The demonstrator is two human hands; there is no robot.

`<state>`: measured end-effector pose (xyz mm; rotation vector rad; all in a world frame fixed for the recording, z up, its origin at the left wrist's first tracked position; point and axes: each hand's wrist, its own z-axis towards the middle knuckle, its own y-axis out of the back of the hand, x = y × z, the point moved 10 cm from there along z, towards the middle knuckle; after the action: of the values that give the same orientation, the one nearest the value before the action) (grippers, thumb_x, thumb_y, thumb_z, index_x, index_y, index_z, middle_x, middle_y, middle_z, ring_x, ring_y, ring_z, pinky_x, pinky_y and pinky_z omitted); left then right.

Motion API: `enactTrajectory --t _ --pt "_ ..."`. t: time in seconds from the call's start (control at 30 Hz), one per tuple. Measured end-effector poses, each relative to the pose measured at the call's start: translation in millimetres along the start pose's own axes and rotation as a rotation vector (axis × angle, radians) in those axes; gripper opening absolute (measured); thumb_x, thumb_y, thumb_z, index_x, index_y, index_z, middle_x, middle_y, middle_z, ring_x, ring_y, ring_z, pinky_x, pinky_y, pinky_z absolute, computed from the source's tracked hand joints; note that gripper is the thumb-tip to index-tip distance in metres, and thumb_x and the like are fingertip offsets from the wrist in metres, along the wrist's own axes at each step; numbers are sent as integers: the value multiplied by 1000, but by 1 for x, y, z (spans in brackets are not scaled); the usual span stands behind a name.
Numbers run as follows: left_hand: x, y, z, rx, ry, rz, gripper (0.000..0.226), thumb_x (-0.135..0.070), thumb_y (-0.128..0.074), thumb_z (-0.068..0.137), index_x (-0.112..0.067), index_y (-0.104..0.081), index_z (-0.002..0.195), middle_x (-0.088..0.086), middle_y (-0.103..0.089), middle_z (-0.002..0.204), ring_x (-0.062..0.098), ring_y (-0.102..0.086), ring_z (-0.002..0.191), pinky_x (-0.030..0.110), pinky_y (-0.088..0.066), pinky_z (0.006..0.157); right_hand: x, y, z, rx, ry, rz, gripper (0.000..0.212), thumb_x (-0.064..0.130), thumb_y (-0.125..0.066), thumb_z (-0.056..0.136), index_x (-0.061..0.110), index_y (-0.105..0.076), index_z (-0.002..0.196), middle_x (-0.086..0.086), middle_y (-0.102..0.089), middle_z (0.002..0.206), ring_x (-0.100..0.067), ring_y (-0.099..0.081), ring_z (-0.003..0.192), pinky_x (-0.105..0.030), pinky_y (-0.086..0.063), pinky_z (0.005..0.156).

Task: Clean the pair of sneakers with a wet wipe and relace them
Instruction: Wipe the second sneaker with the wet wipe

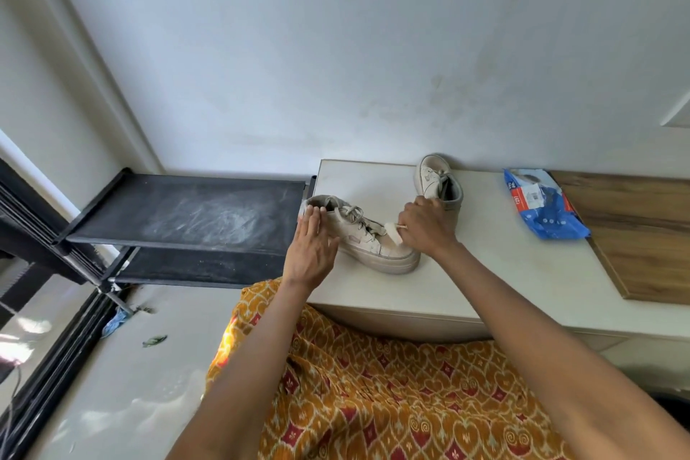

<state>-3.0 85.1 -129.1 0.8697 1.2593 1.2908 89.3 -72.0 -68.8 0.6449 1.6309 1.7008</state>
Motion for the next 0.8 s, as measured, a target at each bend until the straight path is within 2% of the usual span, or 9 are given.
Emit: enactTrajectory --t 0.07,0.17,0.3,0.37,0.43,0.53,0.6,0.7,0.8 --pt "-3 4 -2 -14 -8 13 85 -57 14 88 0 -6 148 18 -9 156 24 1 145 32 7 116 10 -8 -3 25 -43 230 23 25 -56 87 16 -67 106 -10 -66 104 -29 -56 102 -36 -39 84" --pt "-6 18 -3 -48 -20 23 74 -46 -3 92 1 -17 147 20 -20 153 28 -11 145 33 3 116 17 -15 -15 2 -24 407 28 15 -61 81 21 -65 108 -12 -67 94 -33 -59 92 -35 -42 74" --pt "-18 30 -10 -135 -102 21 59 -38 -26 97 -4 -29 144 19 -31 149 29 -22 142 37 -5 116 6 -4 -16 -23 64 200 24 24 -54 85 24 -72 101 -2 -72 94 -26 -57 95 -35 -36 79" --pt "-33 30 -10 -147 -147 14 58 -36 -30 97 -4 -26 145 17 -26 151 27 -19 142 35 -4 119 -11 10 -14 -131 -80 254 23 27 -54 87 21 -73 98 -5 -73 91 -27 -58 92 -36 -39 78" --pt "-49 27 -6 -130 -167 3 59 -37 -24 98 -4 -18 147 16 -16 154 24 -10 143 32 3 119 -10 18 -17 -216 -164 362 15 21 -61 84 23 -75 91 -6 -73 83 -29 -60 85 -36 -41 74" --pt "-59 18 3 -64 -142 18 65 -44 -3 94 -9 -1 148 9 4 154 18 8 143 29 12 115 15 -1 -23 -131 -73 304 18 18 -59 84 25 -74 89 -6 -72 82 -30 -59 86 -33 -34 75" --pt "-57 16 4 -68 -129 8 67 -46 0 92 -10 2 149 7 9 153 16 11 142 29 12 114 10 -9 -32 -108 -150 362 19 21 -58 86 26 -75 93 -8 -72 84 -30 -59 90 -34 -34 79" --pt "-55 15 3 -44 -160 -3 67 -47 -7 93 -12 2 149 4 10 154 16 9 144 28 12 115 24 -15 -32 -84 -129 326 20 26 -55 88 26 -73 96 -7 -71 86 -27 -60 92 -35 -33 82" --pt "-50 18 6 -25 -134 -33 61 -40 -25 100 -13 -4 150 3 2 157 15 4 145 28 11 115 43 -13 -30 -63 -87 250 23 29 -50 91 26 -69 104 -5 -70 94 -24 -60 98 -36 -34 86"
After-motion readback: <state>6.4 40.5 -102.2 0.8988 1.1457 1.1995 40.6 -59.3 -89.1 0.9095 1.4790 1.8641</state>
